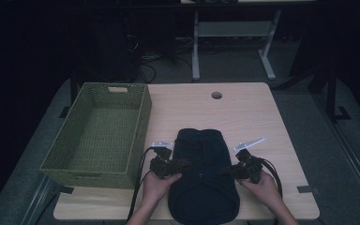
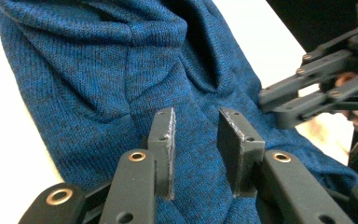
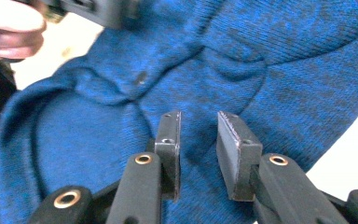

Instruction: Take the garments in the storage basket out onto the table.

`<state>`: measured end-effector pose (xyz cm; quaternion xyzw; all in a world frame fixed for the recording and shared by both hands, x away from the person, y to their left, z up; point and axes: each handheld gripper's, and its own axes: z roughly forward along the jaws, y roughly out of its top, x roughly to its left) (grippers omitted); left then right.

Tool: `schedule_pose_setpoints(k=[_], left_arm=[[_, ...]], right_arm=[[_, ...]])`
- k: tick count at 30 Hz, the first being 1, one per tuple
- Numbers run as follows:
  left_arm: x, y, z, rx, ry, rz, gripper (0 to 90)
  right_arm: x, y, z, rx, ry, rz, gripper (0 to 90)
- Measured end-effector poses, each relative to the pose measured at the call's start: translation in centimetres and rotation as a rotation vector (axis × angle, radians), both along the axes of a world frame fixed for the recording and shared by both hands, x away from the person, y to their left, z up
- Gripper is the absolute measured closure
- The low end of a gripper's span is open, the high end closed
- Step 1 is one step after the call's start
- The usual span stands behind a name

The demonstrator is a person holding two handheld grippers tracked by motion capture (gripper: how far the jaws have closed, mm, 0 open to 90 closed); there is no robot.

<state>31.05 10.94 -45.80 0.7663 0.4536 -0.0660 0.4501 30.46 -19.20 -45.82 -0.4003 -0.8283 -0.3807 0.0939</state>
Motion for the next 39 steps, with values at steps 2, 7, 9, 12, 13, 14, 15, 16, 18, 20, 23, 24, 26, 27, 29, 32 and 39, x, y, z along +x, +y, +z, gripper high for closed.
schedule_pose_setpoints(k=[2, 7, 9, 12, 13, 14, 15, 16, 18, 20, 23, 24, 26, 27, 29, 32, 39], left_arm=[[-0.1, -0.1, -0.1, 0.018, 0.002, -0.011, 66.8], [-1.3, 0.0, 0.3, -0.008, -0.009, -0.036, 67.2], [-1.6, 0.2, 0.3, -0.007, -0.007, -0.05, 68.8], [-1.9, 0.5, -0.1, -0.007, 0.012, -0.067, 72.6], [-2.1, 0.7, -0.2, -0.014, 0.016, -0.07, 74.3], [-2.2, 0.9, -0.4, -0.015, 0.019, -0.072, 76.3], [-2.2, 1.1, -0.6, -0.015, 0.024, -0.071, 78.6], [-2.2, 1.2, -0.7, -0.014, 0.031, -0.067, 79.3], [-2.2, 1.4, -1.1, -0.013, 0.042, -0.062, 79.4], [-2.3, 1.5, -1.5, -0.011, 0.051, -0.059, 79.3], [-2.6, 1.7, -1.7, -0.022, 0.05, -0.052, 79.2], [-2.7, 1.8, -1.8, -0.026, 0.054, -0.052, 79.2], [-3.0, 2.0, -1.8, -0.032, 0.058, -0.059, 79.2], [-3.1, 2.0, -1.8, -0.036, 0.059, -0.062, 78.9], [-3.1, 1.9, -1.5, -0.049, 0.047, -0.068, 77.1], [-2.4, 1.7, -1.0, -0.07, 0.036, -0.041, 76.3], [0.5, 1.6, -0.3, -0.088, 0.01, 0.049, 75.9]], right_arm=[[-0.6, -0.2, 0.1, 0.015, -0.009, 0.002, 70.8], [-2.1, -0.9, -0.1, 0.079, -0.016, 0.015, 71.0], [-2.6, -1.1, -0.2, 0.101, -0.02, 0.017, 71.4], [-3.4, -1.5, -0.2, 0.127, -0.016, 0.018, 72.4], [-3.6, -1.6, -0.3, 0.133, -0.017, 0.02, 72.4], [-3.8, -1.7, -0.3, 0.142, -0.014, 0.022, 72.9], [-4.0, -1.8, -0.4, 0.145, -0.009, 0.023, 73.6], [-4.1, -1.9, -0.6, 0.143, -0.007, 0.023, 73.6], [-4.1, -1.9, -0.9, 0.137, 0.001, 0.021, 73.6], [-4.2, -1.9, -1.3, 0.131, 0.009, 0.024, 74.3], [-4.4, -1.9, -1.7, 0.133, 0.017, 0.024, 76.2], [-4.5, -1.9, -1.8, 0.135, 0.018, 0.026, 76.6], [-4.9, -2.0, -2.0, 0.139, 0.026, 0.025, 77.7], [-5.0, -2.1, -2.1, 0.142, 0.037, 0.027, 77.6], [-5.0, -2.1, -1.9, 0.14, 0.03, 0.038, 76.8], [-4.3, -2.1, -1.0, 0.12, 0.004, 0.021, 76.2], [0.4, -2.3, 0.9, 0.119, -0.039, -0.076, 75.0]])
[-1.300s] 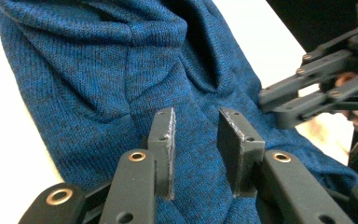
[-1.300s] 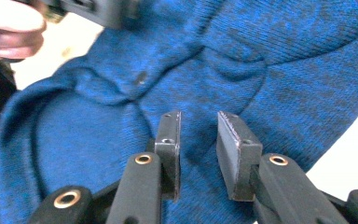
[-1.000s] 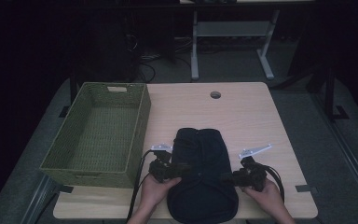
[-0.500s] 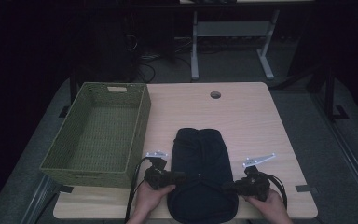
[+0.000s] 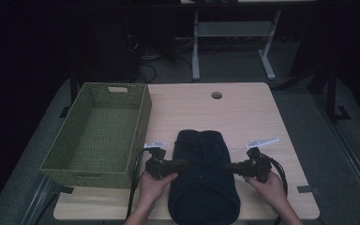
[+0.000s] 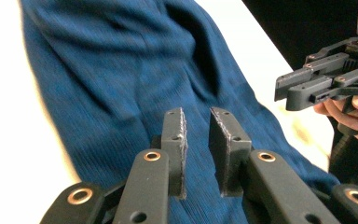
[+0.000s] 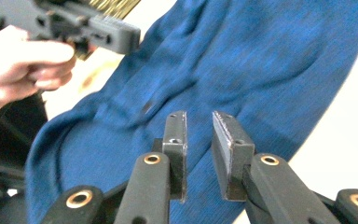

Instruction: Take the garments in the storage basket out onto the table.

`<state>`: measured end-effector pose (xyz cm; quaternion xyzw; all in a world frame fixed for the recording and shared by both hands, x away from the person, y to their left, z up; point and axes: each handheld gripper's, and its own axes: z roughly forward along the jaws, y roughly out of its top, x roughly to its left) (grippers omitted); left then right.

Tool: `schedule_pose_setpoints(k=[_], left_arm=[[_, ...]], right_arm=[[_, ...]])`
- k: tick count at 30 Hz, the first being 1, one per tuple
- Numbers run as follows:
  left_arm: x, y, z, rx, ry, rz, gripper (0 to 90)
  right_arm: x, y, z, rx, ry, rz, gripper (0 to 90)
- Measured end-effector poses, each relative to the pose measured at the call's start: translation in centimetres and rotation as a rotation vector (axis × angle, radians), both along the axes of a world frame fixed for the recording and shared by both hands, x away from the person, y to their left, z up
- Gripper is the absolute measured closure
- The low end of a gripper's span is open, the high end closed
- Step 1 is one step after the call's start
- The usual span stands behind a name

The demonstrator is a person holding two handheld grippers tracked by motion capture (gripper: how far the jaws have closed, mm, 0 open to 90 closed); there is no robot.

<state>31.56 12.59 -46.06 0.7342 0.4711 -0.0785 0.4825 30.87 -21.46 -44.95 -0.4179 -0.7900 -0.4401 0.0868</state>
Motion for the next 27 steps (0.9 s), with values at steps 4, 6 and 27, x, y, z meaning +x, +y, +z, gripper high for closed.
schedule_pose_setpoints(k=[4, 6, 27], left_arm=[[0.9, -0.5, -0.8, 0.046, 0.046, 0.007, 74.8], [0.9, -0.8, -1.2, 0.077, 0.059, -0.003, 73.8], [-2.1, -1.1, -1.3, 0.061, 0.055, -0.068, 73.2]], right_arm=[[2.0, 1.1, -0.6, -0.048, 0.029, 0.006, 75.0], [2.3, 1.6, -1.0, -0.072, 0.039, 0.019, 75.1], [-0.8, -0.2, -2.3, -0.084, 0.078, 0.059, 76.9]])
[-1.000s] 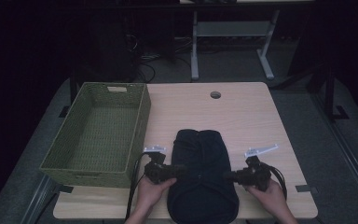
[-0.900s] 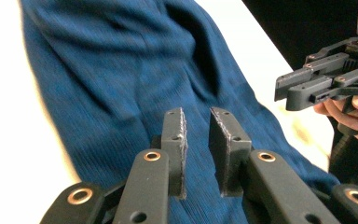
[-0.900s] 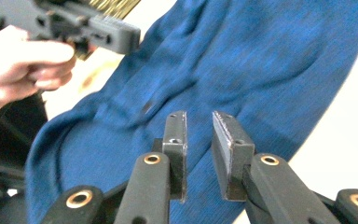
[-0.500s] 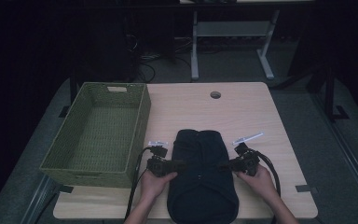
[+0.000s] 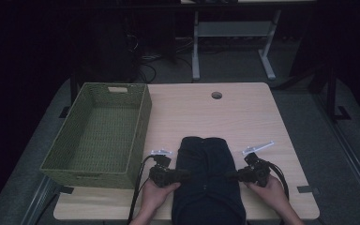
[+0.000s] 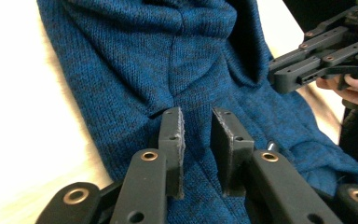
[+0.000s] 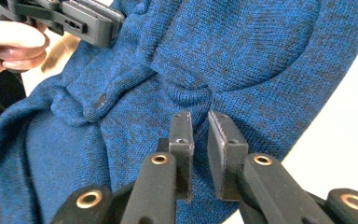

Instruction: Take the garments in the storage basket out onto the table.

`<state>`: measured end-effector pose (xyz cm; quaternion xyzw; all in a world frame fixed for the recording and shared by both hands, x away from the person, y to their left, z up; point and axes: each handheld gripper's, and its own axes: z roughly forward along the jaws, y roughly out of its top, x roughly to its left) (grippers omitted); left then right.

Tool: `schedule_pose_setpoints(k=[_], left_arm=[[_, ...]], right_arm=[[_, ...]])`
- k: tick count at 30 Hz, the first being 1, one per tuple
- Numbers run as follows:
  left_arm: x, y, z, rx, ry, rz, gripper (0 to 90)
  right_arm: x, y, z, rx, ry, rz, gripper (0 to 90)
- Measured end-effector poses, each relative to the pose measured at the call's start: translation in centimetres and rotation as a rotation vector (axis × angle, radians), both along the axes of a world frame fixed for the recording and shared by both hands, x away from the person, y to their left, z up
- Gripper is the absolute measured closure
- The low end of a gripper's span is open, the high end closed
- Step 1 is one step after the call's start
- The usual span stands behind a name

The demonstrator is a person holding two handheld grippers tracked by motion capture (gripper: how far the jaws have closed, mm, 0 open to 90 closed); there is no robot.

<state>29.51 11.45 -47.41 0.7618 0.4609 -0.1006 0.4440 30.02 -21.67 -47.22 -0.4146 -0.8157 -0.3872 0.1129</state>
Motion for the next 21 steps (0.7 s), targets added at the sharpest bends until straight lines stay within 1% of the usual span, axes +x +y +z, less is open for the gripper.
schedule_pose_setpoints(k=[2, 3, 4, 5, 6, 7, 8, 9, 10, 11, 13, 14, 15, 17, 18, 19, 20, 21], left_arm=[[0.3, 0.0, 0.5, -0.016, -0.012, 0.01, 73.0], [0.6, -0.1, 1.0, -0.022, -0.022, 0.018, 72.9], [0.8, -0.1, 1.3, -0.023, -0.028, 0.022, 72.5], [1.2, -0.1, 1.6, -0.028, -0.033, 0.031, 72.3], [1.5, -0.1, 1.9, -0.032, -0.039, 0.041, 71.8], [1.8, -0.1, 2.2, -0.033, -0.044, 0.046, 71.5], [2.4, -0.1, 2.6, -0.037, -0.052, 0.062, 71.5], [2.8, -0.1, 2.7, -0.035, -0.055, 0.067, 71.3], [3.2, -0.1, 2.8, -0.037, -0.059, 0.082, 70.8], [3.6, 0.0, 2.9, -0.041, -0.057, 0.09, 70.4], [4.5, 0.1, 3.0, -0.039, -0.052, 0.109, 69.7], [5.0, 0.2, 3.0, -0.045, -0.053, 0.126, 68.9], [5.3, 0.3, 3.0, -0.045, -0.052, 0.134, 67.4], [6.1, 0.3, 3.0, -0.024, -0.055, 0.151, 64.4], [6.4, 0.3, 3.0, -0.024, -0.053, 0.162, 63.5], [6.6, 0.4, 2.9, -0.022, -0.05, 0.17, 63.5], [6.9, 0.4, 2.7, -0.018, -0.046, 0.18, 63.6], [7.2, 0.5, 2.6, -0.011, -0.041, 0.186, 63.0]], right_arm=[[0.1, -0.1, 0.4, -0.009, -0.004, -0.002, 74.4], [0.2, -0.2, 0.7, -0.005, -0.011, -0.007, 74.0], [0.6, -0.4, 1.2, 0.01, -0.021, -0.021, 73.0], [0.8, -0.4, 1.5, 0.008, -0.025, -0.031, 72.7], [1.2, -0.5, 1.9, 0.013, -0.036, -0.042, 71.5], [1.6, -0.6, 2.3, 0.019, -0.035, -0.059, 70.3], [2.0, -0.7, 2.5, 0.02, -0.039, -0.068, 69.9], [2.8, -0.9, 2.9, 0.028, -0.046, -0.088, 68.8], [3.2, -0.9, 3.0, 0.031, -0.042, -0.099, 67.5], [3.8, -1.0, 3.1, 0.039, -0.048, -0.113, 67.0], [4.9, -1.2, 3.2, 0.039, -0.036, -0.136, 65.4], [5.3, -1.2, 3.2, 0.042, -0.04, -0.147, 65.2], [5.9, -1.2, 3.2, 0.052, -0.028, -0.164, 63.9], [6.8, -1.1, 3.1, 0.039, -0.022, -0.177, 62.8], [7.2, -1.1, 3.0, 0.042, -0.024, -0.187, 62.7], [7.6, -1.1, 2.9, 0.043, -0.011, -0.188, 61.9], [8.0, -1.1, 2.8, 0.033, -0.002, -0.185, 60.4], [8.3, -1.0, 2.7, 0.024, 0.0, -0.197, 59.2]])
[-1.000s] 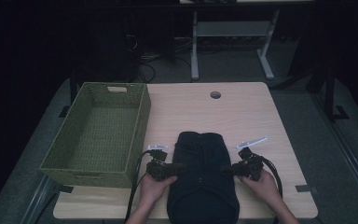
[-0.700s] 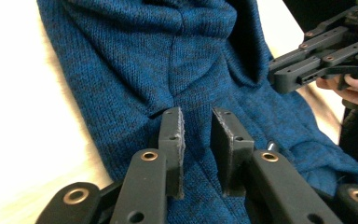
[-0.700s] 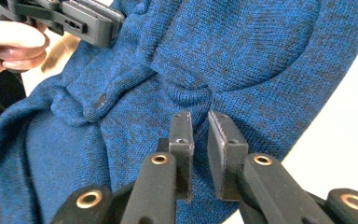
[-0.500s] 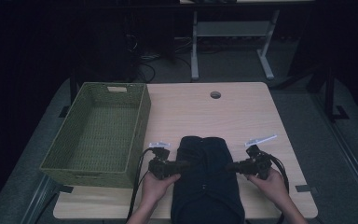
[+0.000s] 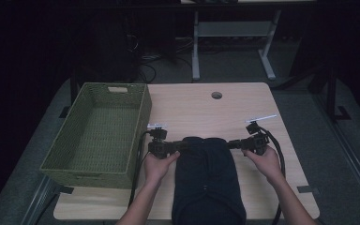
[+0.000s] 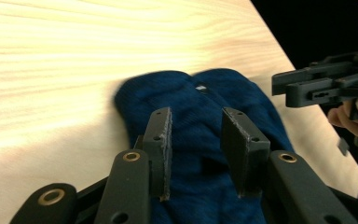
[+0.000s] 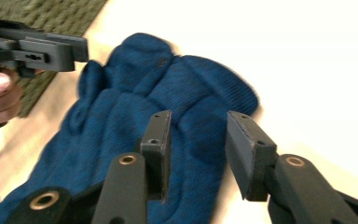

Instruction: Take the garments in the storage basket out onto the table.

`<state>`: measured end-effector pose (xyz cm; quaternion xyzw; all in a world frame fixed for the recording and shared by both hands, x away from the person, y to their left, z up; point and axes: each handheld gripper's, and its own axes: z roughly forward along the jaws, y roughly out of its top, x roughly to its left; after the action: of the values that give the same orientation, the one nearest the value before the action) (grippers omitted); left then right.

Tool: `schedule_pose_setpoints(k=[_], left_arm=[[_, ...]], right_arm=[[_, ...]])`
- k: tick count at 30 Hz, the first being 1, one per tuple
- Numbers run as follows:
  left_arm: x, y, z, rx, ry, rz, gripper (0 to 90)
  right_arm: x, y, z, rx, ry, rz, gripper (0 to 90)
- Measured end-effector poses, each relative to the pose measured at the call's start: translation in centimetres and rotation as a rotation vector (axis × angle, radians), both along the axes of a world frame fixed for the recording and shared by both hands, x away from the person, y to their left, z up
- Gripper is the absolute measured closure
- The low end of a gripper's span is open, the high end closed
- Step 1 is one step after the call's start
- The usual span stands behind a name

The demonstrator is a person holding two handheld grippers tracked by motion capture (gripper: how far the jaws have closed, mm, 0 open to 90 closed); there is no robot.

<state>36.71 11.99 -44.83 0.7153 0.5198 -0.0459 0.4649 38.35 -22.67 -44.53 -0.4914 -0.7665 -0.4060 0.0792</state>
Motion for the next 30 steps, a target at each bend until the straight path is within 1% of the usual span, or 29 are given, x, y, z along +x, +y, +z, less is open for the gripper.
schedule_pose_setpoints(k=[1, 2, 3, 4, 5, 6, 7, 8, 9, 11, 12, 13, 15, 16, 17, 19, 22, 23, 27, 30], left_arm=[[0.2, 0.1, -0.1, 0.001, 0.007, 0.006, 62.3], [0.4, 0.2, -0.3, 0.002, 0.016, 0.01, 61.9], [0.4, 0.2, -0.3, 0.002, 0.016, 0.01, 61.2], [0.8, 0.7, -0.6, -0.005, 0.029, 0.027, 60.9], [0.9, 0.8, -0.7, -0.005, 0.033, 0.033, 60.8], [1.0, 1.0, -0.8, -0.014, 0.038, 0.036, 60.4], [1.1, 1.2, -0.8, -0.014, 0.036, 0.051, 60.3], [1.2, 1.2, -0.8, -0.01, 0.034, 0.054, 60.3], [1.3, 1.3, -0.9, -0.008, 0.044, 0.058, 60.3], [1.5, 1.3, -1.1, 0.002, 0.054, 0.056, 60.3], [1.6, 1.2, -1.3, 0.0, 0.062, 0.058, 60.3], [1.6, 1.2, -1.3, 0.0, 0.062, 0.058, 60.6], [1.8, 1.1, -1.5, 0.012, 0.073, 0.052, 60.6], [1.8, 1.0, -1.7, 0.011, 0.081, 0.053, 60.4], [1.9, 1.0, -1.8, 0.013, 0.084, 0.055, 59.5], [2.0, 0.9, -2.0, 0.008, 0.095, 0.05, 55.1], [2.1, 0.7, -2.3, 0.007, 0.106, 0.044, 54.9], [2.2, 0.6, -2.4, 0.009, 0.112, 0.039, 55.1], [2.3, 0.3, -2.4, 0.017, 0.113, 0.031, 58.2], [2.4, 0.2, -2.5, 0.001, 0.127, 0.028, 60.7]], right_arm=[[0.2, 0.0, 0.0, 0.005, 0.007, -0.007, 57.7], [0.4, -0.1, -0.1, 0.009, 0.004, -0.01, 56.7], [0.5, -0.1, -0.1, 0.011, 0.004, -0.01, 55.6], [0.8, -0.1, -0.2, 0.016, 0.012, -0.006, 52.7], [1.0, -0.1, -0.3, 0.014, 0.024, -0.002, 51.6], [1.1, -0.1, -0.3, 0.011, 0.024, -0.001, 51.0], [1.2, -0.2, -0.3, 0.01, 0.031, -0.002, 50.2], [1.3, -0.3, -0.3, 0.02, 0.029, 0.0, 49.6], [1.3, -0.3, -0.3, 0.027, 0.03, -0.001, 49.6], [1.5, -0.1, -0.4, 0.02, 0.034, 0.001, 49.3], [1.6, 0.0, -0.4, 0.021, 0.039, 0.006, 48.7], [1.6, 0.0, -0.4, 0.021, 0.039, 0.006, 48.7], [1.8, 0.4, -0.6, 0.019, 0.057, 0.016, 47.9], [1.9, 0.5, -0.7, 0.015, 0.056, 0.023, 47.1], [1.9, 0.6, -0.7, 0.014, 0.07, 0.022, 46.8], [2.0, 0.7, -0.9, 0.005, 0.082, 0.025, 47.1], [2.2, 0.8, -1.3, 0.002, 0.094, 0.019, 49.8], [2.2, 0.8, -1.4, -0.005, 0.102, 0.018, 50.6], [2.4, 0.8, -1.7, -0.007, 0.109, 0.012, 53.6], [2.4, 0.9, -1.8, -0.012, 0.115, 0.005, 57.1]])
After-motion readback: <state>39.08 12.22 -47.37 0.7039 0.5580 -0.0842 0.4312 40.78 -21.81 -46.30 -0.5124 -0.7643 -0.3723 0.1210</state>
